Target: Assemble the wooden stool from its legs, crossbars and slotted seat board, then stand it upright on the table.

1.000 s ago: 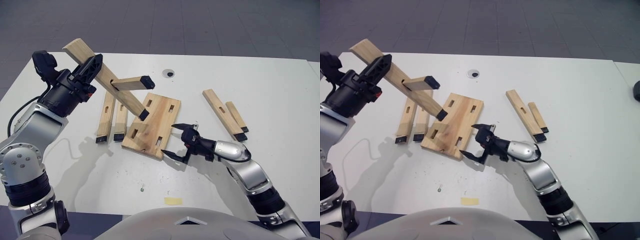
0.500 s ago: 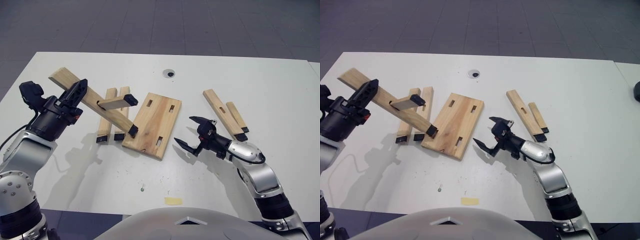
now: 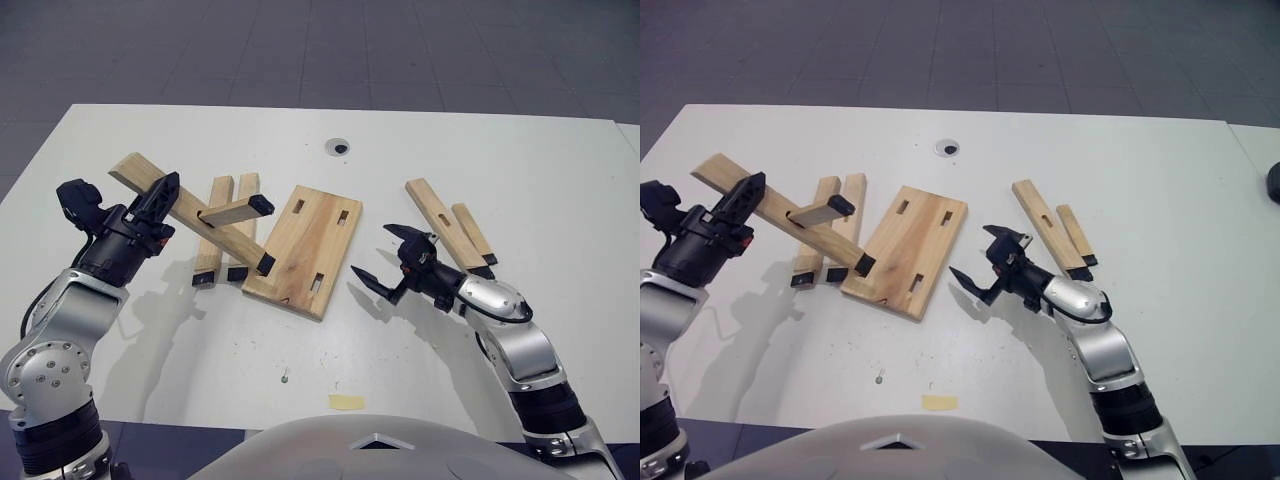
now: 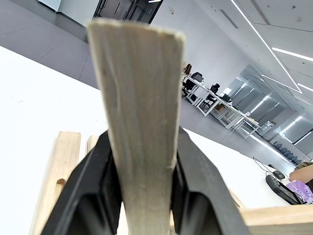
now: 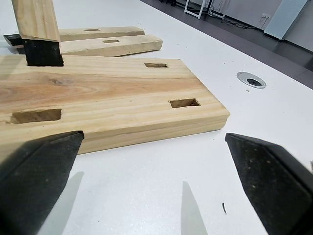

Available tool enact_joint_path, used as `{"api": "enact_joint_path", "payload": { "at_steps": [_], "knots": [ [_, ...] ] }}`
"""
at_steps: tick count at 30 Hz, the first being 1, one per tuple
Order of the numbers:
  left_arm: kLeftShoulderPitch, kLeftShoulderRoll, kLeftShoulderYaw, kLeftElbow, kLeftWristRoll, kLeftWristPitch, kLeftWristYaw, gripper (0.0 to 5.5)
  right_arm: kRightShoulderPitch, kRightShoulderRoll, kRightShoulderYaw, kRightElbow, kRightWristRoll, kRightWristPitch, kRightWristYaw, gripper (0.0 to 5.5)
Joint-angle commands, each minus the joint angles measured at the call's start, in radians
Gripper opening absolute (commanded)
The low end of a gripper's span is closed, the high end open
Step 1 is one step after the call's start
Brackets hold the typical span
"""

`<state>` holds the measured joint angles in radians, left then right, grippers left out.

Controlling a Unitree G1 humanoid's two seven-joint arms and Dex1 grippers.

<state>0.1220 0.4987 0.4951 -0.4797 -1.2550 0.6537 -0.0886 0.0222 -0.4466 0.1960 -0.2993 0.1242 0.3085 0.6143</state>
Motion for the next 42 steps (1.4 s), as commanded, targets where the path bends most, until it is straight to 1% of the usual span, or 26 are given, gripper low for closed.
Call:
{"api": "enact_joint_path", "payload": {
  "at_steps": [1, 4, 10, 13, 18, 21, 23, 26, 28, 30, 33, 38, 42],
  "knots": [
    [0.032, 0.031, -0.001, -0.007, 0.045, 0.017, -0.012, 1.04, -0.002, -0.008, -0.010, 0.010, -0.013, -0.016, -0.007, 5.40],
    [0.018, 0.014, -0.070, -0.013, 0.132, 0.001, -0.008, 1.04, -0.022, -0.002, -0.016, 0.020, -0.021, -0.030, -0.013, 5.40],
    [0.042, 0.012, -0.263, -0.153, 0.347, -0.033, 0.000, 1.04, -0.055, 0.007, -0.019, 0.046, -0.034, -0.056, -0.027, 5.40],
    [0.100, -0.023, -0.298, -0.166, 0.410, -0.063, -0.002, 1.04, -0.052, 0.004, -0.021, 0.051, -0.035, -0.062, -0.031, 5.40],
    [0.224, -0.079, -0.318, -0.180, 0.480, -0.118, 0.007, 1.04, -0.055, 0.004, -0.022, 0.053, -0.037, -0.065, -0.038, 5.40],
    [0.319, -0.074, -0.352, -0.225, 0.539, -0.140, -0.003, 1.04, -0.049, 0.000, -0.019, 0.046, -0.035, -0.063, -0.035, 5.40],
    [0.338, -0.063, -0.396, -0.236, 0.610, -0.167, -0.009, 1.04, -0.045, -0.001, -0.014, 0.044, -0.040, -0.064, -0.035, 5.40],
    [0.287, -0.037, -0.465, -0.251, 0.725, -0.188, -0.003, 1.04, -0.056, 0.006, -0.008, 0.047, -0.044, -0.061, -0.040, 5.40],
    [0.204, 0.032, -0.501, -0.264, 0.822, -0.161, -0.011, 1.04, -0.065, 0.010, -0.007, 0.052, -0.047, -0.060, -0.041, 5.40],
    [0.103, 0.056, -0.517, -0.244, 0.849, -0.134, -0.011, 1.08, -0.060, 0.014, -0.010, 0.054, -0.055, -0.068, -0.050, 5.40],
    [0.025, 0.009, -0.537, -0.167, 0.834, -0.132, 0.000, 1.09, -0.070, 0.020, -0.006, 0.071, -0.070, -0.080, -0.055, 5.40],
    [-0.049, -0.121, -0.490, -0.027, 0.819, -0.111, 0.119, 1.09, -0.096, 0.024, -0.019, 0.113, -0.085, -0.095, -0.068, 5.40],
    [-0.107, -0.197, -0.534, 0.003, 0.856, -0.098, 0.175, 1.09, -0.124, 0.025, -0.023, 0.146, -0.080, -0.104, -0.060, 5.40]
  ]
}}
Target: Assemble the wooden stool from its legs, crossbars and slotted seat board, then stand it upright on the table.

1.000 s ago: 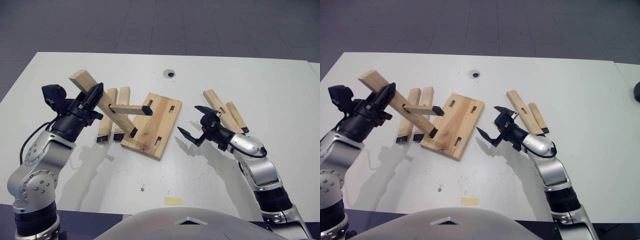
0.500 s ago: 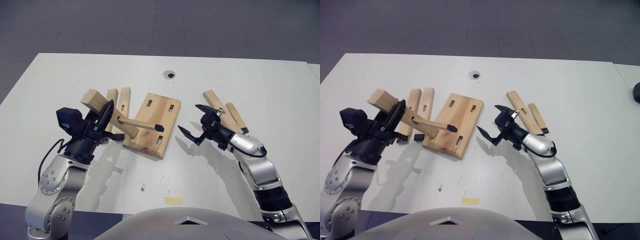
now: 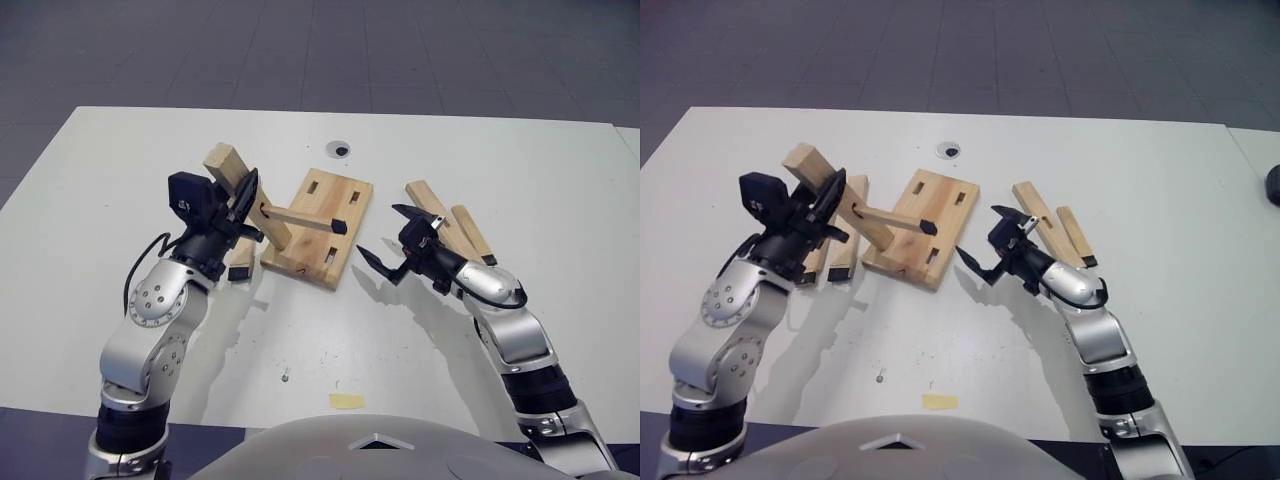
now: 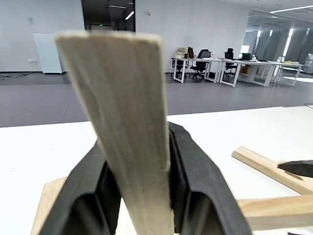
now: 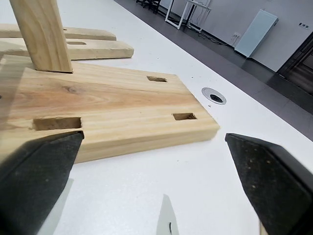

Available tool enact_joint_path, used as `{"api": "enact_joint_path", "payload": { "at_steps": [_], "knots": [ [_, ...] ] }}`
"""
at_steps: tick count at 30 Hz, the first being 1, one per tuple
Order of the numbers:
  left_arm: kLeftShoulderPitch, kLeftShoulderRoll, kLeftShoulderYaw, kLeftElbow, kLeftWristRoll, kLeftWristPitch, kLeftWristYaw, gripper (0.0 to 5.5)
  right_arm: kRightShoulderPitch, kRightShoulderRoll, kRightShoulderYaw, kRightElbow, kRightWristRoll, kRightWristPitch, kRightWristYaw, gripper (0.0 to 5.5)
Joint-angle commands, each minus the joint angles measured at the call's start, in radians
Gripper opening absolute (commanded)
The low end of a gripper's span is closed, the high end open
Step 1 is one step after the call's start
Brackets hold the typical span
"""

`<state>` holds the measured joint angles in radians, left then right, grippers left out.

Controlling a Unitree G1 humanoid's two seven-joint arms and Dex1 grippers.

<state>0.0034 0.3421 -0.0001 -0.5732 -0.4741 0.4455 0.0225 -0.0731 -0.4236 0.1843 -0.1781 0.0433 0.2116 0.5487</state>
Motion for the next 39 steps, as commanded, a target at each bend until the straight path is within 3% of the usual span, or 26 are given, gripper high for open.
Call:
{"api": "enact_joint_path", "payload": {
  "at_steps": [1, 5, 6, 14, 21, 25, 30, 33, 35, 39],
  "knots": [
    [-0.010, -0.056, -0.050, 0.098, 0.079, 0.118, 0.072, 1.09, -0.033, 0.006, -0.010, 0.028, -0.001, -0.010, 0.003, 5.40],
    [-0.089, -0.081, -0.092, 0.081, 0.085, 0.152, 0.051, 1.08, -0.033, 0.025, -0.006, 0.032, -0.006, -0.012, -0.015, 5.40],
    [-0.101, -0.082, -0.097, 0.070, 0.080, 0.165, 0.042, 1.45, -0.031, 0.028, -0.003, 0.032, -0.008, -0.014, -0.017, 5.40],
    [-0.176, -0.081, -0.034, -0.014, 0.007, 0.306, -0.020, 2.61, -0.007, 0.046, -0.007, 0.030, -0.014, -0.017, -0.037, 5.40],
    [-0.240, -0.107, 0.054, -0.080, -0.187, 0.372, -0.104, 3.83, -0.004, 0.053, -0.004, 0.038, -0.019, -0.019, -0.041, 5.40],
    [-0.262, -0.066, 0.091, -0.107, -0.233, 0.408, -0.116, 4.43, -0.007, 0.052, -0.005, 0.041, -0.018, -0.019, -0.040, 5.40],
    [-0.363, 0.000, 0.400, -0.067, -0.404, 0.398, -0.047, 5.39, 0.016, 0.034, -0.021, 0.034, -0.010, -0.013, -0.031, 5.40],
    [-0.407, 0.082, 0.565, -0.007, -0.519, 0.407, -0.003, 5.39, 0.023, 0.020, -0.030, 0.030, -0.008, -0.009, -0.019, 5.40],
    [-0.311, 0.156, 0.530, 0.041, -0.429, 0.446, -0.020, 5.39, 0.025, 0.020, -0.030, 0.029, -0.008, -0.006, -0.018, 5.40],
    [-0.089, 0.218, 0.306, 0.253, -0.163, 0.376, -0.107, 5.39, 0.043, 0.041, -0.021, 0.022, -0.015, -0.001, -0.037, 5.40]
  ]
}}
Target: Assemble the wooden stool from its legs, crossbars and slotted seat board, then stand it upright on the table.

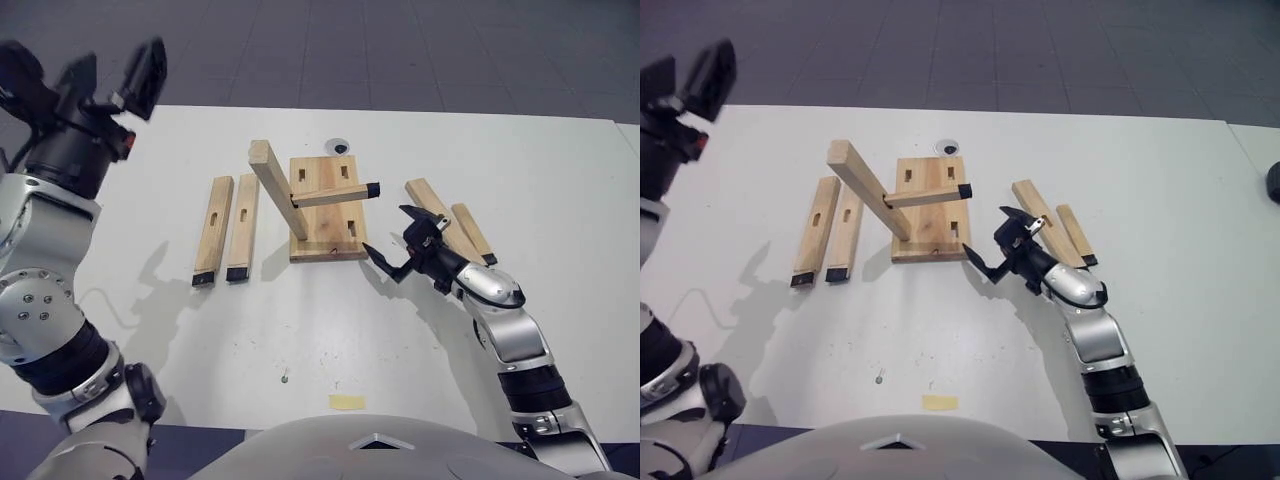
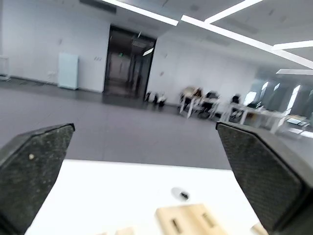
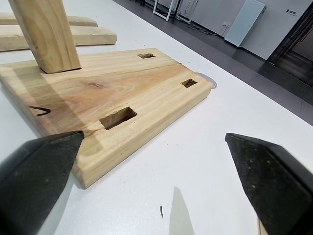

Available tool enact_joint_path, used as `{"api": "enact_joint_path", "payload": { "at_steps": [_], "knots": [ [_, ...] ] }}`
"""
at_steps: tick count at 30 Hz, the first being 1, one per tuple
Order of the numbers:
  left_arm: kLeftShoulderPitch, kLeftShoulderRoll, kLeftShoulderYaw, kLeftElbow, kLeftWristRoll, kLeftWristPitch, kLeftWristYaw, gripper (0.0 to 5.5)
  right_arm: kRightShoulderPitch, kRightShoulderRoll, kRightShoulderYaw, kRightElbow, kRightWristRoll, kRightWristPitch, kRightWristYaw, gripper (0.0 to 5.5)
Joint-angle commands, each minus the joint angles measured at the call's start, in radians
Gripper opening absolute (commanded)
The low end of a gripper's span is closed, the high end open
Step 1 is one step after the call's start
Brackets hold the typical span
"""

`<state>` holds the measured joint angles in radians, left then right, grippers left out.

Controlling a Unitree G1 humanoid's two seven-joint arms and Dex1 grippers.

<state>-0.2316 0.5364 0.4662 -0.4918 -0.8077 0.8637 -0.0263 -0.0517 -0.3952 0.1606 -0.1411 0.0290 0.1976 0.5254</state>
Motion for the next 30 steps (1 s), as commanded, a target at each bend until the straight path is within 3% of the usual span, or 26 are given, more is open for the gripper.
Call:
{"api": "enact_joint_path", "payload": {
  "at_steps": [1, 19, 30],
  "knots": [
    [0.173, 0.014, -0.192, 0.232, 0.214, -0.063, -0.066, 5.39, 0.027, 0.019, 0.008, -0.018, -0.004, 0.013, -0.019, 5.40],
    [0.222, 0.012, -0.367, 0.410, 0.479, -0.131, -0.233, 5.39, 0.035, 0.023, 0.013, -0.020, -0.013, 0.013, -0.034, 5.40],
    [0.287, 0.122, -0.446, 0.447, 0.562, -0.108, -0.362, 3.56, 0.023, 0.031, -0.007, -0.002, -0.012, 0.015, -0.057, 5.40]
  ]
}}
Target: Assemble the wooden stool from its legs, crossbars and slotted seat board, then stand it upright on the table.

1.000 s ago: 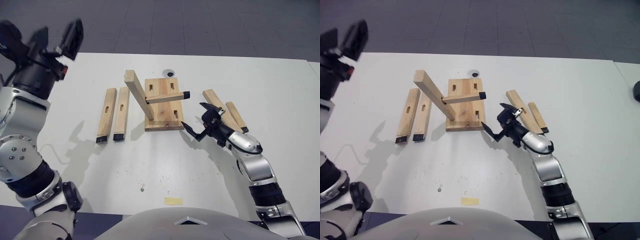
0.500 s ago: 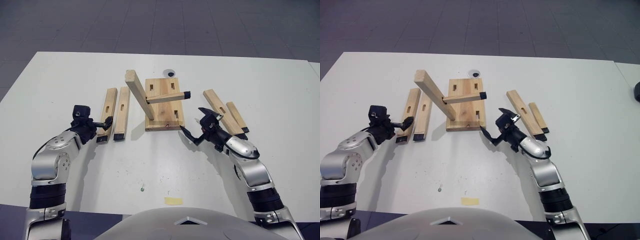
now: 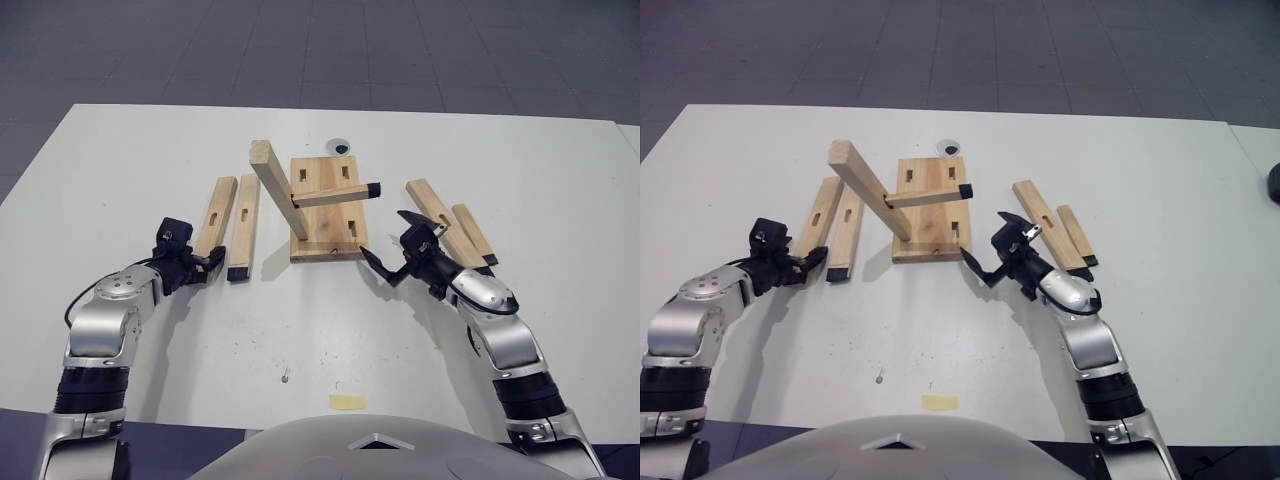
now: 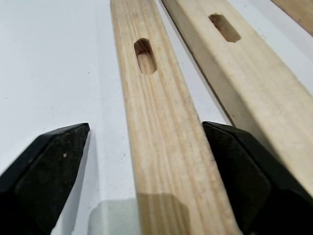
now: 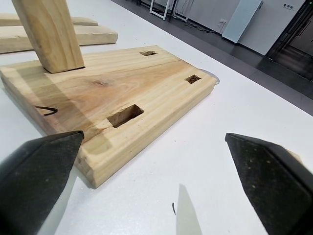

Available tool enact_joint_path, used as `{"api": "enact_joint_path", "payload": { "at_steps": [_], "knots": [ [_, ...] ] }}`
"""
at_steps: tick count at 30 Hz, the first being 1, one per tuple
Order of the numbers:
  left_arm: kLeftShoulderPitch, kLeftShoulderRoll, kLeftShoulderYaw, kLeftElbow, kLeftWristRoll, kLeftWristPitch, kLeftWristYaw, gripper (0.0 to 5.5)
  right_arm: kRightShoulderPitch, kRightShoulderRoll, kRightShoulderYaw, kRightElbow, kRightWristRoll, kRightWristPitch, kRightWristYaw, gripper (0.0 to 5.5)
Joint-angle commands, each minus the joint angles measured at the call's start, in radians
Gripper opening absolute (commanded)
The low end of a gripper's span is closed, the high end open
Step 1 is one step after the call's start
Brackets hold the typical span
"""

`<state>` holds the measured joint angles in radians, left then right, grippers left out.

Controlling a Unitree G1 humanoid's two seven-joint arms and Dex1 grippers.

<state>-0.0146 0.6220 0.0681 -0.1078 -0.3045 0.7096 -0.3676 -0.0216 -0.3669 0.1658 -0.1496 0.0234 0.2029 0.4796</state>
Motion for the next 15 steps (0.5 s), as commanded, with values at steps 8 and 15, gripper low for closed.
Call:
{"api": "enact_joint_path", "payload": {
  "at_steps": [8, 15],
  "knots": [
    [0.109, 0.022, -0.041, 0.047, 0.047, 0.058, -0.049, 2.17, -0.001, 0.009, -0.017, -0.001, -0.009, 0.013, -0.039, 5.40],
    [-0.002, -0.054, 0.123, -0.029, 0.039, -0.021, 0.083, 2.10, -0.091, 0.029, -0.124, 0.082, 0.003, 0.006, -0.138, 5.40]
  ]
}}
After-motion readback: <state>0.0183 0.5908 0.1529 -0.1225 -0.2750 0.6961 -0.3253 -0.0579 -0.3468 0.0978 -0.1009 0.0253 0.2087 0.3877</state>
